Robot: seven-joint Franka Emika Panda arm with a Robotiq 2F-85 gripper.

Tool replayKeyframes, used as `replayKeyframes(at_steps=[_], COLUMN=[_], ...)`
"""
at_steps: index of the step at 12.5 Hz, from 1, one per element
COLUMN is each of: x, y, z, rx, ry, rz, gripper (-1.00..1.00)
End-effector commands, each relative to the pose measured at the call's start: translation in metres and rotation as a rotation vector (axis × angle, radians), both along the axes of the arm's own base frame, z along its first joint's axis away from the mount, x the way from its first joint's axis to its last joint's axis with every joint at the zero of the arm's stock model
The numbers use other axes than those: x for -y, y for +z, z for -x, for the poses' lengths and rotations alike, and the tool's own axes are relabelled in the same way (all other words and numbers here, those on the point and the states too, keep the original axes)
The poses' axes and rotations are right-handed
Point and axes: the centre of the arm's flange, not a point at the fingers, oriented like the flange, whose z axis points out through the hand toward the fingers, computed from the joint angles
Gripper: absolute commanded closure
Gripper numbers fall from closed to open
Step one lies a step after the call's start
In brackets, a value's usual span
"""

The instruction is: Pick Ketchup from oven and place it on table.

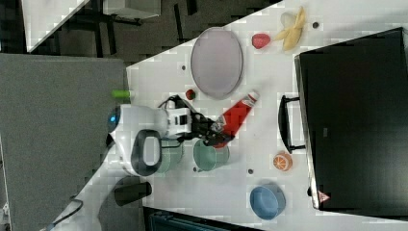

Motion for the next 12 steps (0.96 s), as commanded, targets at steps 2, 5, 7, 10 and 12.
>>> replayKeyframes(at_steps=[2,5,7,10,12], x=[0.007,0.008,0.008,0.018,0.025], y=[-0.039,-0.047,-0.024,0.063,0.137], z=[0.0,-0.006,-0.012,-0.029,-0.036], rx=[0.007,0.04,0.062,0.126,0.169], ry=[-0.073,-0.072,-0.076,-0.1,-0.114], rz=[0.003,0.007,0.0,-0.018,-0.032], gripper=[-0.74,-1.0,-1.0,-1.0,-1.0])
